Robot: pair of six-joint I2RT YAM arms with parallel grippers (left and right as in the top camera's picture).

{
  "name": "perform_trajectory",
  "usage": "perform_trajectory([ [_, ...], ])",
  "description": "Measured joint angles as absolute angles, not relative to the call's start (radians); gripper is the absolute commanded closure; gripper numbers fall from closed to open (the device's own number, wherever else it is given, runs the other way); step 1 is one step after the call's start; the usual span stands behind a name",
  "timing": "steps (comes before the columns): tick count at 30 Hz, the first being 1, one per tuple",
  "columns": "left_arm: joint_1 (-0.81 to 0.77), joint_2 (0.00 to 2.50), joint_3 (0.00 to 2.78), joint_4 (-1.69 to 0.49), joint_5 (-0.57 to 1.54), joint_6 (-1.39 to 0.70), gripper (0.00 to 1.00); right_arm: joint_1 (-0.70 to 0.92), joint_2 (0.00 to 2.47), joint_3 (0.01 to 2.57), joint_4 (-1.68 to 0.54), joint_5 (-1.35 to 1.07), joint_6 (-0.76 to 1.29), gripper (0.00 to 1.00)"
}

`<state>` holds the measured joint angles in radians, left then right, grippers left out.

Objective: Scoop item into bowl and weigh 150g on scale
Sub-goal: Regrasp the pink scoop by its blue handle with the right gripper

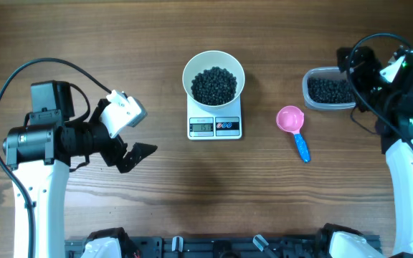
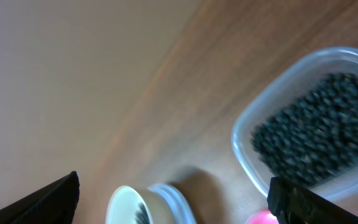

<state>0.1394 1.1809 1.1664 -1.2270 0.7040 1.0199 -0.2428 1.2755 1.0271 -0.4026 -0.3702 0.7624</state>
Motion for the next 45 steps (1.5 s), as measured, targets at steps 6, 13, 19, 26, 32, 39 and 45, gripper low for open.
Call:
perform_trajectory([
  [6, 0.139, 1.181, 1.166, -1.227, 0.704, 1.02, 0.0, -0.243, 1.275, 1.113, -0.773, -0.374, 0.481, 0.0],
  [13, 0.139, 1.181, 1.166, -1.227, 0.704, 1.02, 0.0, -0.243, 1.275, 1.127, -1.07, -0.404, 0.194, 0.0],
  [19, 0.139, 1.181, 1.166, -1.226, 0.704, 1.02, 0.0, -0.243, 1.274, 1.039, -0.989, -0.458, 0.084, 0.11],
  [26, 0.139, 1.181, 1.166, -1.227, 0.704, 1.02, 0.0, -0.243, 1.275, 0.767, -0.754, -0.472, 0.062, 0.21],
  [32, 0.139, 1.181, 1.166, -1.227, 0.704, 1.02, 0.0, -0.243, 1.276, 0.617, -0.579, -0.475, 0.059, 0.43],
  [39, 0.139, 1.181, 1.166, -1.227, 0.704, 1.02, 0.0, -0.243, 1.351, 0.545, -0.358, -0.473, 0.023, 0.24],
  [45, 0.139, 1.181, 1.166, -1.227, 0.704, 1.02, 0.0, -0.243, 1.48, 0.55, -0.235, -0.474, -0.044, 0.34],
])
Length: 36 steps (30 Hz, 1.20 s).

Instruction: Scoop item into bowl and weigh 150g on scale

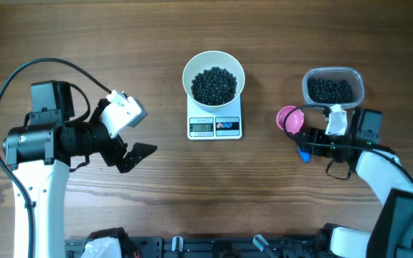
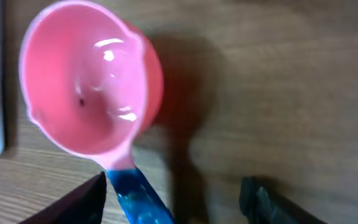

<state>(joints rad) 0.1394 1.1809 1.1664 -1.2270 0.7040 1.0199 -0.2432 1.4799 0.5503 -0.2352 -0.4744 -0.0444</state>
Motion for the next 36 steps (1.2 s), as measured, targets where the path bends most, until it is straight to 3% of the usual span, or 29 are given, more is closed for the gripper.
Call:
perform_trajectory([
  [6, 0.139, 1.181, 1.166, -1.227, 0.704, 1.02, 0.0, -0.246, 1.532, 0.572, -0.271, -0.579, -0.138, 0.49],
  [10, 0.139, 1.181, 1.166, -1.227, 0.704, 1.02, 0.0, -0.245, 1.538, 0.571, -0.334, -0.604, -0.187, 0.8],
  [12, 0.139, 1.181, 1.166, -1.227, 0.704, 1.02, 0.0, -0.245, 1.546, 0.565, -0.354, -0.61, -0.21, 0.82],
  [15, 0.139, 1.181, 1.166, -1.227, 0.704, 1.02, 0.0, -0.245, 1.55, 0.563, -0.358, -0.608, -0.211, 0.96],
  [20, 0.139, 1.181, 1.166, -1.227, 0.704, 1.02, 0.0, -0.241, 1.551, 0.567, -0.395, -0.609, -0.211, 0.96],
  [27, 0.139, 1.181, 1.166, -1.227, 0.704, 1.02, 0.0, -0.241, 1.543, 0.647, -0.633, -0.588, -0.238, 0.96],
  [36, 0.139, 1.181, 1.166, -1.227, 0.704, 1.02, 0.0, -0.214, 1.242, 0.836, -0.802, -0.678, -0.209, 0.95],
])
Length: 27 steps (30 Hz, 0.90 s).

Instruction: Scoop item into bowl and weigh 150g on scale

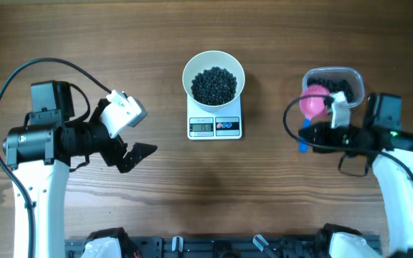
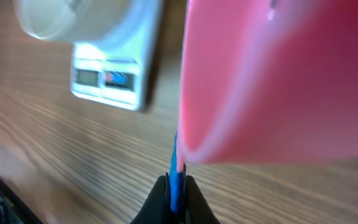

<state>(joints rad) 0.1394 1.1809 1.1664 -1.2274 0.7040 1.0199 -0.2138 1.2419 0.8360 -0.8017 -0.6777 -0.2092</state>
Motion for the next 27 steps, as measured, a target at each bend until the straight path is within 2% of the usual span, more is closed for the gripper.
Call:
perform_trajectory([
  [6, 0.139, 1.181, 1.166, -1.227, 0.704, 1.02, 0.0, -0.04, 1.216, 1.113, -0.879, -0.602, -0.183, 0.96],
  [10, 0.139, 1.181, 1.166, -1.227, 0.704, 1.02, 0.0, 0.077, 1.315, 1.275, -0.913, -0.552, -0.133, 0.96],
  [21, 0.139, 1.181, 1.166, -1.227, 0.704, 1.02, 0.0, 0.185, 1.656, 1.7, -1.081, -0.511, -0.064, 0.95],
  [27, 0.139, 1.181, 1.166, -1.227, 0.704, 1.02, 0.0, 0.238, 1.841, 1.93, -1.273, -0.426, -0.11, 0.96],
])
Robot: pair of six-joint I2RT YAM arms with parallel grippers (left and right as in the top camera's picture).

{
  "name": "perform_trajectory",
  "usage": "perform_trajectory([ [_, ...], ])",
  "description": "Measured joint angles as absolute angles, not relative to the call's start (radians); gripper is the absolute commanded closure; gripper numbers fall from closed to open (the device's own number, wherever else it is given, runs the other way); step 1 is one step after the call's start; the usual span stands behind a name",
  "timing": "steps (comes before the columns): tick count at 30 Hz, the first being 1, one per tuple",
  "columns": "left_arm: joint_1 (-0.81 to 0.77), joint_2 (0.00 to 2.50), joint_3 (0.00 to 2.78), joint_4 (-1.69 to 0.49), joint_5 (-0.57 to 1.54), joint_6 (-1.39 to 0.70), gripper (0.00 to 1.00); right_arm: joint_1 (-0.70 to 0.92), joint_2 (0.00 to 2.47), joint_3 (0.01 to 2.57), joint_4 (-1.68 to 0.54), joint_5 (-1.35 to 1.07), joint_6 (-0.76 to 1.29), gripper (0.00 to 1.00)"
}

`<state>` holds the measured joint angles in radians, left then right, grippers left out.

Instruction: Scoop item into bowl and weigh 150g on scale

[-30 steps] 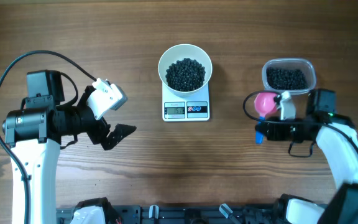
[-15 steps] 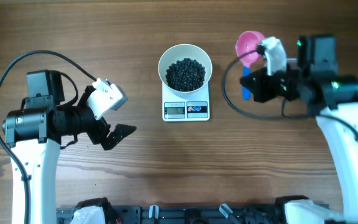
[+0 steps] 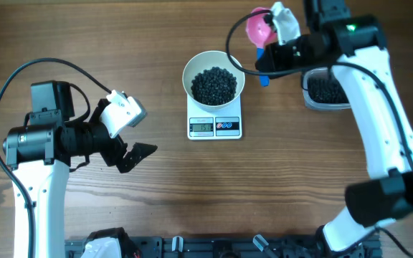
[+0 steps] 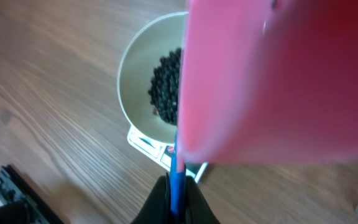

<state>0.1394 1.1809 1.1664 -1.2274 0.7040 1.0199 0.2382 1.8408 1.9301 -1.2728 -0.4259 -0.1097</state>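
The white bowl (image 3: 214, 79) holds black beans and sits on the white scale (image 3: 214, 126). My right gripper (image 3: 266, 63) is shut on the blue handle (image 4: 178, 177) of the pink scoop (image 3: 258, 27), which hangs just beyond the bowl's upper right rim. In the right wrist view the scoop (image 4: 278, 81) fills the upper right, with the bowl (image 4: 143, 81) below and left of it. The inside of the scoop does not show. My left gripper (image 3: 136, 153) stands open at the left, holding nothing.
A clear tub of black beans (image 3: 327, 90) stands right of the scale, partly under my right arm. The scale's display (image 3: 201, 127) faces the table's front edge. Bare wood lies between the left arm and the scale.
My right gripper, still shut on the scoop handle, has moved from beside the bean tub to the bowl's upper right rim. The left arm has not moved.
My right gripper hung open above the bean tub while the scoop lay on the table between scale and tub. Then it was low and open at the scoop's handle. Then it held the scoop at the tub, and now holds it by the bowl.
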Motion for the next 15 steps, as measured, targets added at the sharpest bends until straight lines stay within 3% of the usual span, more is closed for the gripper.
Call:
perform_trajectory([
  [11, 0.139, 1.181, 1.166, -1.227, 0.704, 1.02, 0.0, 0.368, 1.934, 2.105, -1.557, -0.092, -0.234, 0.96],
  [15, 0.139, 1.181, 1.166, -1.227, 0.704, 1.02, 0.0, 0.436, 1.947, 2.105, -1.544, 0.001, -0.241, 0.96],
])
